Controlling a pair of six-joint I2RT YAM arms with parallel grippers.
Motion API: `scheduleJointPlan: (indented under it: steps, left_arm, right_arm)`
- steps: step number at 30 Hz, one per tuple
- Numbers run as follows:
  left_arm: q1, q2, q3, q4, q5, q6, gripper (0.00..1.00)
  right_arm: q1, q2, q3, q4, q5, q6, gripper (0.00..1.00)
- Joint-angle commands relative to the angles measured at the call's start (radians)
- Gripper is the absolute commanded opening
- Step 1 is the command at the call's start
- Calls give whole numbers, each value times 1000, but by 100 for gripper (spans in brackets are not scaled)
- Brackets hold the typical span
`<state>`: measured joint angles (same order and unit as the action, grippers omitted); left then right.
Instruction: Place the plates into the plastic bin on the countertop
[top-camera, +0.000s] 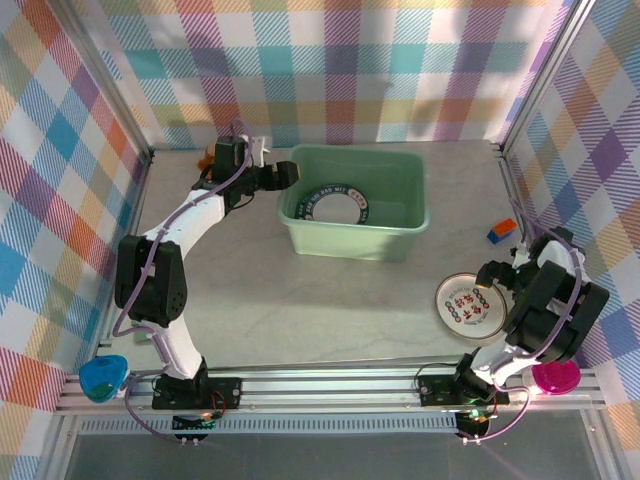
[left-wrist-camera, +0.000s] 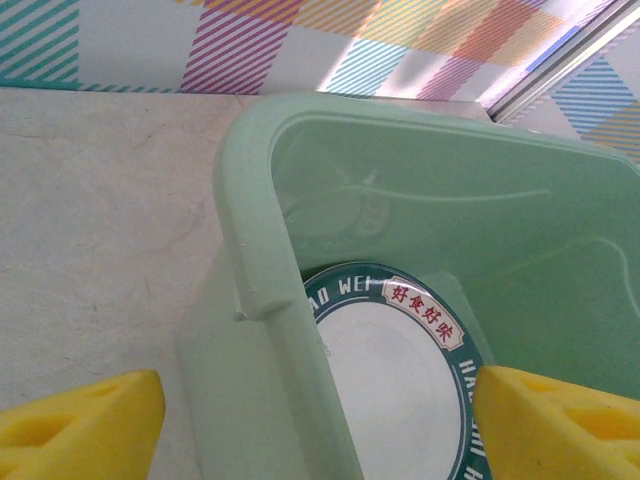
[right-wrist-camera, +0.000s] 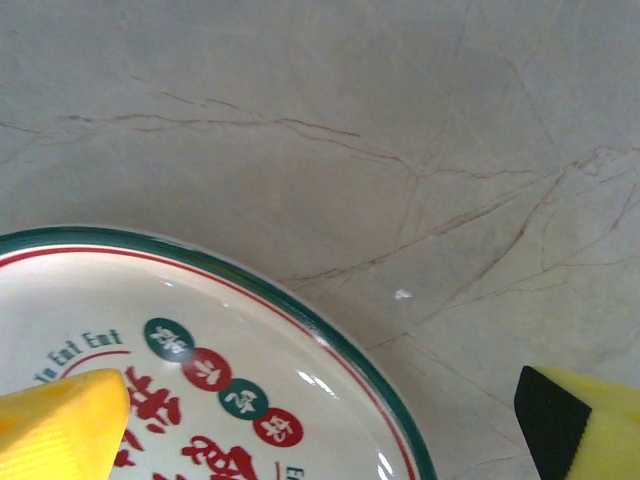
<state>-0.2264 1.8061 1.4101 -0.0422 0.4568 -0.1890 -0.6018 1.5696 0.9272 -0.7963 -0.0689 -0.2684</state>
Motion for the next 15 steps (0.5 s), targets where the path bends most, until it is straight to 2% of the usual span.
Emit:
scheduleJointPlan:
  steps: [1, 15]
  left_arm:
    - [13, 13, -6, 43, 32, 17, 80]
    - [30, 27, 28, -4, 49, 26, 81]
  right_arm:
    - [13, 7, -24, 2, 33, -32, 99]
    - [126, 100, -5, 42, 34, 40, 96]
